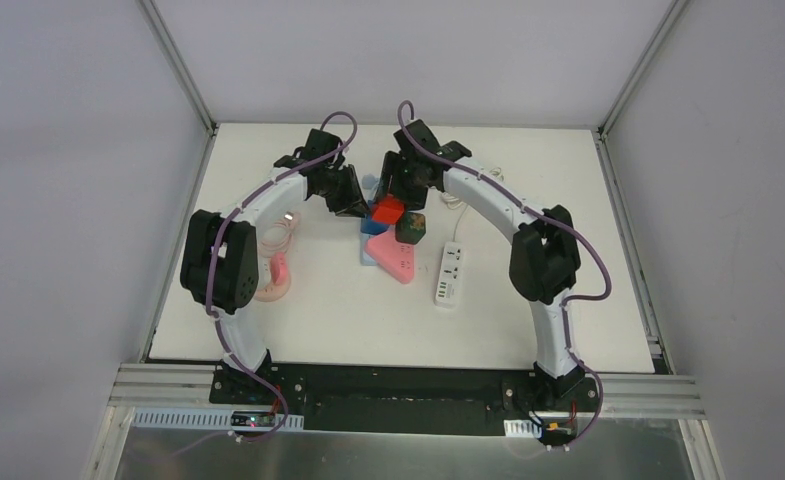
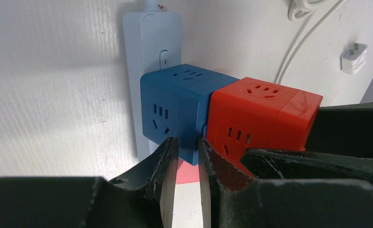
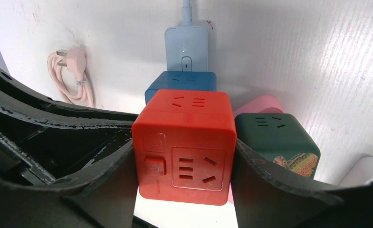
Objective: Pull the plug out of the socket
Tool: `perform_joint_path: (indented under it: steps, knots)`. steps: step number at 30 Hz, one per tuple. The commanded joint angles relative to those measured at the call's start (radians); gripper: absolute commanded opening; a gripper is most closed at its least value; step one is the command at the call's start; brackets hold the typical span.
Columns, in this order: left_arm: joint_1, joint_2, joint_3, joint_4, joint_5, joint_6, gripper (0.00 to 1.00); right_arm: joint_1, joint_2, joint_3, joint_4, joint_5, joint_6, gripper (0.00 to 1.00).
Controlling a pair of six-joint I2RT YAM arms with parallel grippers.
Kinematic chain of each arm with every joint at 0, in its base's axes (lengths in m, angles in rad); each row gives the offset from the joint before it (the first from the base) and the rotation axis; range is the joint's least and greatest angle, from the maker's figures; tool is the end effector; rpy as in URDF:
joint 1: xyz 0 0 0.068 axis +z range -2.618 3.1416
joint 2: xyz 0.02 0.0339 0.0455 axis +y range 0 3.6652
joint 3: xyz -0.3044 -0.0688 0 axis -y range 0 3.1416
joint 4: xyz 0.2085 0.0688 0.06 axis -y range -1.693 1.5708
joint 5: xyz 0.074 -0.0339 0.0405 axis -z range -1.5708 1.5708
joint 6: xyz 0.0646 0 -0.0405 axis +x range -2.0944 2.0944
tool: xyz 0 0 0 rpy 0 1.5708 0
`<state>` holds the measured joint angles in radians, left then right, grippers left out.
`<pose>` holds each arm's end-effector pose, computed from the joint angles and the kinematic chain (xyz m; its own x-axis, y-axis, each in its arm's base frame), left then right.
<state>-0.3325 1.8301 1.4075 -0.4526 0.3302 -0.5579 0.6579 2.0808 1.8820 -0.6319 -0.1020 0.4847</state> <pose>0.3707 -0.1502 0.2732 -0.8830 -0.2249 -0.4119 0.0444 0.8337 -0.5504 0.3743 0.2975 0.2947 -0.8257 -0.0523 -0.5616 -0.3140 0.8697 0.3807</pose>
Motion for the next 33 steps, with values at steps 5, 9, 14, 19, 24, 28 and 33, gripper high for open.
perform_joint_path:
  steps: [5, 9, 14, 19, 24, 28, 33]
  knots:
    - [-0.007, 0.069, -0.050, -0.114, -0.036, 0.020, 0.22, 0.082, -0.039, 0.116, -0.002, 0.105, -0.060, 0.00]
    - [-0.007, 0.077, -0.050, -0.119, -0.030, 0.012, 0.21, 0.119, -0.065, 0.079, 0.019, 0.213, -0.155, 0.00]
    - [-0.007, 0.081, -0.045, -0.137, -0.044, 0.016, 0.21, 0.111, -0.131, -0.012, 0.092, 0.238, -0.152, 0.00]
    - [-0.007, 0.087, -0.031, -0.148, -0.032, 0.010, 0.20, 0.043, -0.136, -0.006, 0.079, 0.100, -0.027, 0.00]
    - [-0.007, 0.093, -0.012, -0.164, -0.034, 0.013, 0.20, -0.005, -0.092, 0.036, 0.024, -0.012, 0.048, 0.00]
    - [-0.007, 0.096, -0.015, -0.165, -0.039, 0.010, 0.19, -0.008, -0.076, 0.044, 0.016, -0.060, 0.058, 0.00]
    - [-0.007, 0.101, -0.015, -0.172, -0.054, 0.010, 0.19, 0.000, -0.112, 0.002, 0.094, -0.082, -0.031, 0.00]
